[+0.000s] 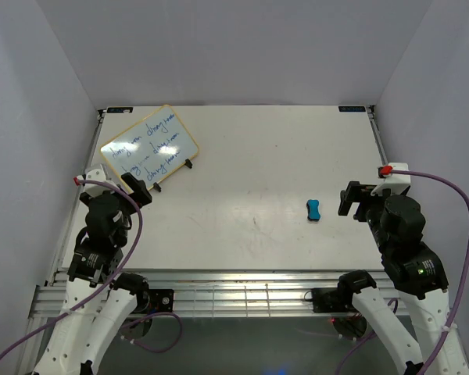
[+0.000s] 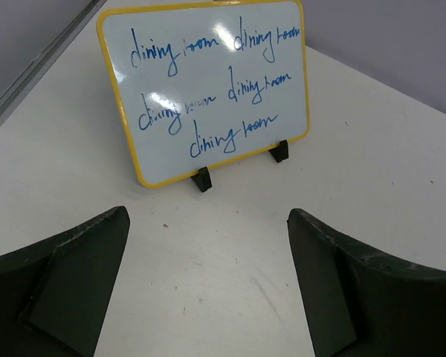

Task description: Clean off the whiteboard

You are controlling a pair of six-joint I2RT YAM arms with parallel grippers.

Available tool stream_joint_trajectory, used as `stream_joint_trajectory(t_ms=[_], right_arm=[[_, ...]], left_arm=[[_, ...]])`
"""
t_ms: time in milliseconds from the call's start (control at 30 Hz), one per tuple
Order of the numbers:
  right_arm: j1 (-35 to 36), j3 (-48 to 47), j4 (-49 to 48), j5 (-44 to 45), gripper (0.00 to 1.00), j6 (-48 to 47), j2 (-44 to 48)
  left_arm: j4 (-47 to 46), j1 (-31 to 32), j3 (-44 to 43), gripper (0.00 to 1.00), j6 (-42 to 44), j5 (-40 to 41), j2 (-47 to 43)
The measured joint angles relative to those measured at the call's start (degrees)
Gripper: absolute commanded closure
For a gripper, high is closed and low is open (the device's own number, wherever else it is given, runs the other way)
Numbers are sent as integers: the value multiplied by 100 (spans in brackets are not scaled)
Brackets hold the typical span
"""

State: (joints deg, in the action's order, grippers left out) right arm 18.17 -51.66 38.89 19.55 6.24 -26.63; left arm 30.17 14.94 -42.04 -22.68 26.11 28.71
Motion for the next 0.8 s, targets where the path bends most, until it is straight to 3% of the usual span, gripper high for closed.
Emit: stream_joint_trajectory(t_ms=[300, 467, 667, 800], right_arm=[[0, 4, -2, -424, 10, -33, -118], [2, 282, -243, -1008, 10, 2, 35], [0, 544, -638, -2105, 10, 46, 323], [0, 667, -804, -2747, 10, 96, 326]], left_arm=[[-197, 0, 74, 2, 190, -474, 24], [-271, 0, -496, 2, 586, -1215, 612], [-529, -107, -2319, 2, 1113, -1696, 2776], [-610, -1143, -3744, 2, 1353, -2811, 4583]])
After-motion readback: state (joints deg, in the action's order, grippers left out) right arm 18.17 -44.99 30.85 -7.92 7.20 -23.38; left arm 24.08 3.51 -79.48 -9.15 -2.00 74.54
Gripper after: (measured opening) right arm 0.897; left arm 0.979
